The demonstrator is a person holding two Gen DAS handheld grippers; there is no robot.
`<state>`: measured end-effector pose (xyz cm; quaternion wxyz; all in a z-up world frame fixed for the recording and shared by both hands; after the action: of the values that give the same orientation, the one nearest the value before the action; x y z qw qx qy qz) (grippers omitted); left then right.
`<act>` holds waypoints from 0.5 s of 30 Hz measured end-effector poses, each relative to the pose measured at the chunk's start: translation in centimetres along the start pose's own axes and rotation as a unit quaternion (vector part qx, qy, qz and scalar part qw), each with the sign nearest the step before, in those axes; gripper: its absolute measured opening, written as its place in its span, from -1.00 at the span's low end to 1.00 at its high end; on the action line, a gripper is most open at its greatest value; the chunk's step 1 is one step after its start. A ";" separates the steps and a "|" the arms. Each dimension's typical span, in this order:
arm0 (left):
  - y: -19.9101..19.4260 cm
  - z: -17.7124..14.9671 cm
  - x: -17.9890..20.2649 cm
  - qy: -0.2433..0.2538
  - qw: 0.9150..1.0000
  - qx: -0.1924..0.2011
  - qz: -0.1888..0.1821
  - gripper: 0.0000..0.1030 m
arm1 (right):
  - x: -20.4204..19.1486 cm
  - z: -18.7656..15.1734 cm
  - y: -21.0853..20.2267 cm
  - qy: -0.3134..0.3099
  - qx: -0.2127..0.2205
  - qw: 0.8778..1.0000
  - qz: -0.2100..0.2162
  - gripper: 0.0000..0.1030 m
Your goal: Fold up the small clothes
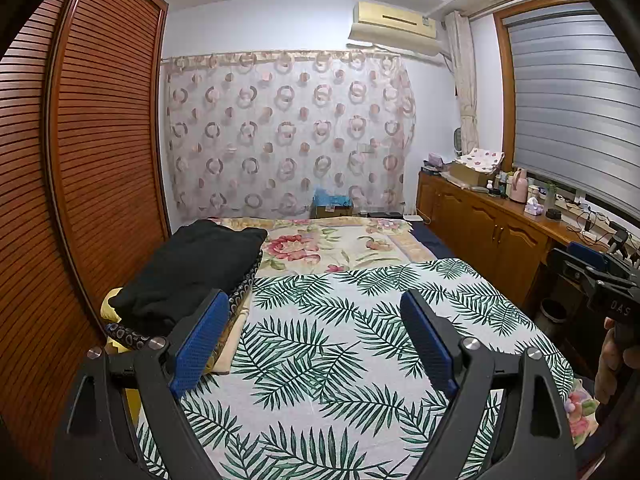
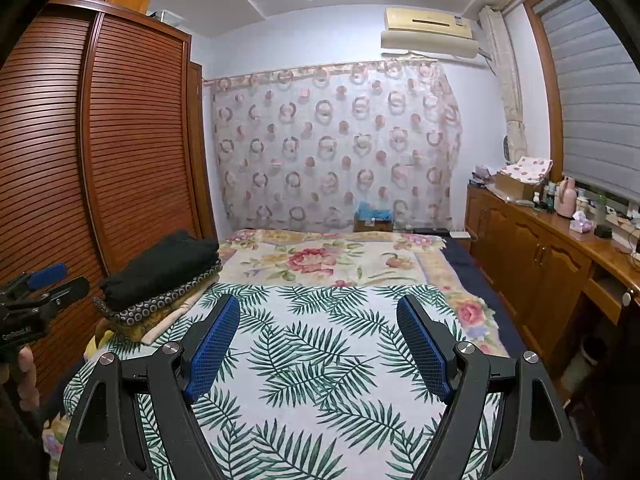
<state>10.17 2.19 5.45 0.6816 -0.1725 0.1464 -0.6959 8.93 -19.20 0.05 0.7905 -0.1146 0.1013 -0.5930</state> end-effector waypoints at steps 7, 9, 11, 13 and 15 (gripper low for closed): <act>0.0 -0.1 0.0 0.001 1.000 0.000 0.000 0.71 | 0.4 -0.1 0.1 0.000 0.000 1.000 0.001 0.60; 0.0 -0.1 0.0 0.000 1.000 0.000 0.000 0.71 | 0.4 -0.2 0.1 -0.001 0.000 1.000 0.002 0.60; 0.0 -0.1 0.0 0.000 1.000 0.000 0.000 0.71 | 0.4 -0.1 0.1 0.000 0.000 1.000 0.001 0.60; 0.0 -0.1 0.0 0.001 1.000 0.001 0.000 0.71 | 0.4 -0.1 0.1 0.000 0.000 1.000 0.001 0.60; 0.0 -0.2 0.0 0.000 1.000 0.001 0.000 0.71 | 0.4 -0.2 0.1 -0.001 0.000 1.000 0.002 0.60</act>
<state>10.10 2.14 5.30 0.6819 -0.1716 0.1461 -0.6958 9.12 -19.60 -0.16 0.7916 -0.1149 0.1008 -0.5916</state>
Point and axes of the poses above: each gripper's, at about its wrist camera, not at the fingertips, and y roughly the way its jaws point, x to its right, z to its top, the point moved 4 cm from there along y, roughly the way its jaws point, and after that the axes turned 4 degrees about -x, right-handed, at the moved point
